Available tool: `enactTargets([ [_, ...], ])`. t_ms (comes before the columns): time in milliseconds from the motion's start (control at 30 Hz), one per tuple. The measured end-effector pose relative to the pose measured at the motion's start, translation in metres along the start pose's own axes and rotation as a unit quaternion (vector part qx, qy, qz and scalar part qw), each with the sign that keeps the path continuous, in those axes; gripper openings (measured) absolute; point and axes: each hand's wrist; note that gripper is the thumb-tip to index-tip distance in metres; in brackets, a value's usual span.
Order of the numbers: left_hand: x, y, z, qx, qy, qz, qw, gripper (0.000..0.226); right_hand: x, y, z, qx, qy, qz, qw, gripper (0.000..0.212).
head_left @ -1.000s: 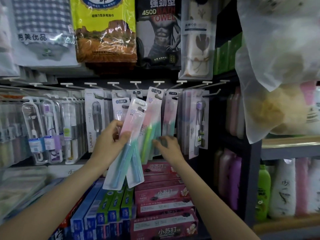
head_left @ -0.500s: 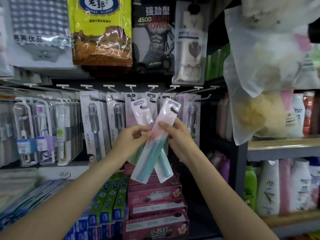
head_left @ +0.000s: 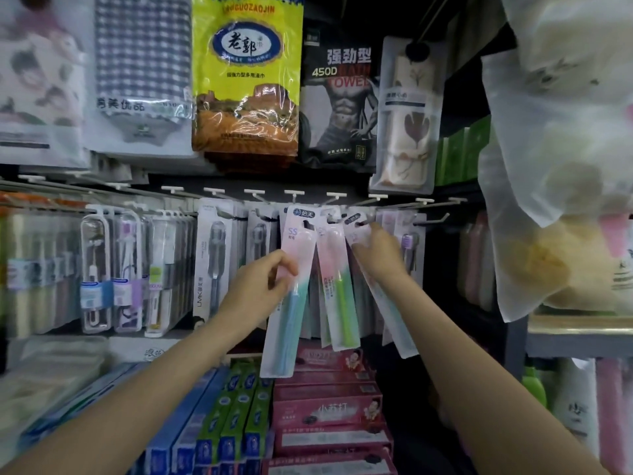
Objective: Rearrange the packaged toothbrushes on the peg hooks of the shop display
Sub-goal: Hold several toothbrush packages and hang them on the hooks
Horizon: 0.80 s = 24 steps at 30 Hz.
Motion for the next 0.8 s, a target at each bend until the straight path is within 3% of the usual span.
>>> enactTargets([
  [100,0.002,-0.002,0.000,-0.001,-0.001,0.006,1.000,0.029,-0.008,0.001,0.015,-0.127,-0.007,0.174,0.977,0.052],
  [167,0.003,-0.002,0.001,0.001,-0.002,0.000,1.000,0.028,-0.011,0.004,0.019,-0.149,-0.017,0.219,0.964,0.050],
  [333,-0.005,-0.001,0.007,-0.003,-0.004,-0.029,1.000,0.022,-0.010,0.017,-0.003,-0.069,0.014,0.173,0.982,0.052],
  [467,-0.027,0.005,0.015,-0.017,-0.007,-0.060,0.998,0.026,0.002,0.022,-0.039,0.065,0.063,0.228,0.969,0.028],
  [533,-0.042,0.014,0.019,-0.032,-0.018,-0.084,0.996,0.028,0.009,0.020,-0.050,0.083,0.002,0.264,0.961,0.018],
  [633,-0.059,0.021,0.023,-0.031,-0.025,-0.107,0.993,0.023,0.013,0.021,-0.052,0.025,-0.165,0.343,0.924,0.013],
  [733,-0.063,0.019,0.025,-0.034,-0.022,-0.108,0.993,0.020,0.022,0.031,-0.043,-0.052,-0.161,0.419,0.892,0.010],
  [800,-0.057,0.012,0.024,-0.031,0.024,-0.079,0.996,0.016,0.032,0.037,-0.037,-0.074,-0.129,0.409,0.900,0.007],
])
Point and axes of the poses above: each hand's wrist, its own z-axis towards the middle knuckle, its own x-axis out of the back of the hand, y = z × x, and after that the axes turned 7 degrees about -x, right-handed
